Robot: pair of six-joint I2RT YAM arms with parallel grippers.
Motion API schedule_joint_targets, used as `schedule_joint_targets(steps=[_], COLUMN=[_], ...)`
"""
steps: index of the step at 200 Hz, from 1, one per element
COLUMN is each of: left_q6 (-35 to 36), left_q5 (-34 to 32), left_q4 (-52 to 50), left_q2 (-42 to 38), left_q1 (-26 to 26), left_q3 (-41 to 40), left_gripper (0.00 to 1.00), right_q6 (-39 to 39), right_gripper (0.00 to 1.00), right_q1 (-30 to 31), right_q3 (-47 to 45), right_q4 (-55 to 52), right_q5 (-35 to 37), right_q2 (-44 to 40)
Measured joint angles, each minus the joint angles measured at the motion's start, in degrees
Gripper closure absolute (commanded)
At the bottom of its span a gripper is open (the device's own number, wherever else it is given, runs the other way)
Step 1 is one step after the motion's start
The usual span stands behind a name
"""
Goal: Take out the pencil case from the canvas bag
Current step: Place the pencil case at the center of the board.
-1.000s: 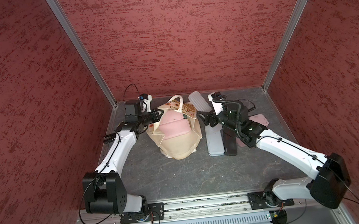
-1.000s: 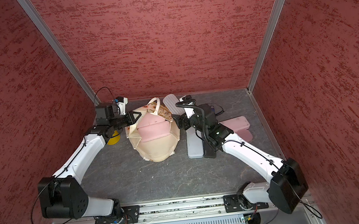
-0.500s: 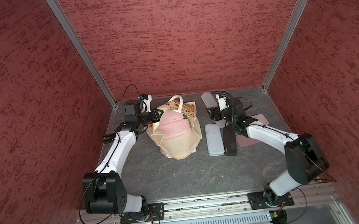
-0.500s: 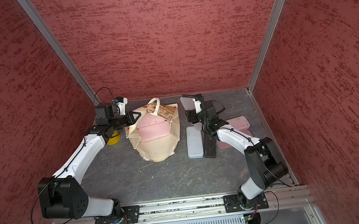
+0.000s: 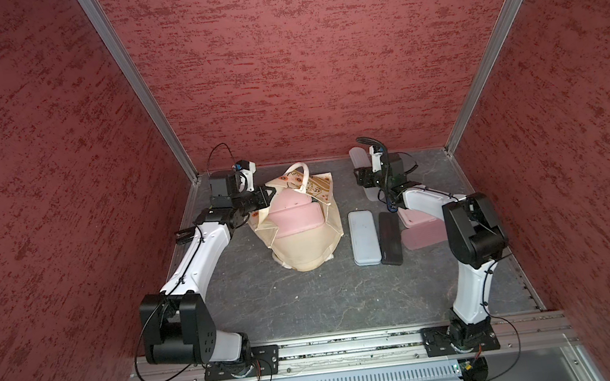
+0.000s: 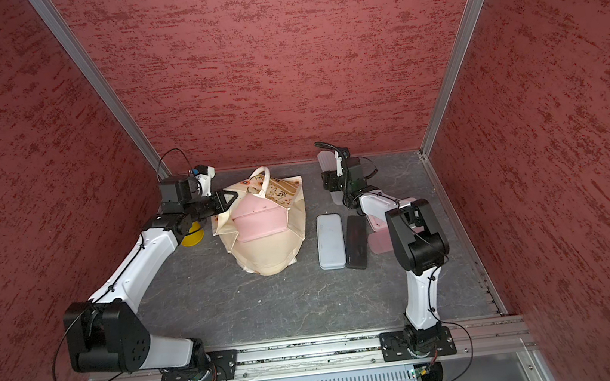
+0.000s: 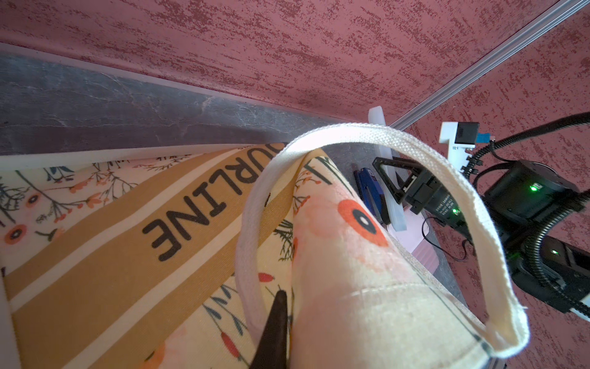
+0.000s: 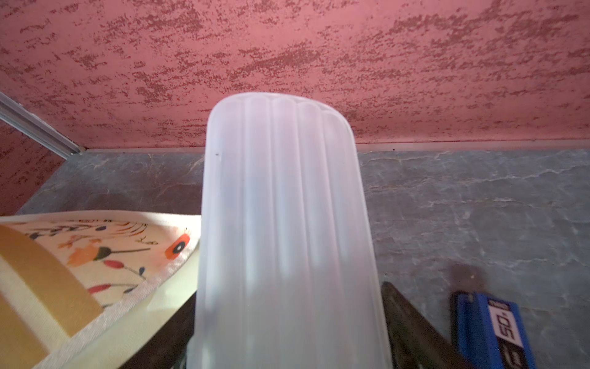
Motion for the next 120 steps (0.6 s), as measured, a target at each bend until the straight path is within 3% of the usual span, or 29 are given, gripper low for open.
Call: schedule_joint_targets(steps=[120], left_q6=[-0.07], left_q5=[0.33], left_q4=[0.0], left_q2=[-0.04], left_q1=[0.15], left_q3=[0.0], left_gripper=[1.0], right_q6=[2.36], right_gripper=[0.38], right_q1=[0.04], right_q3=[6.67], right_q4=[-1.7], right_q5=[5.55], right_q2=[10.51])
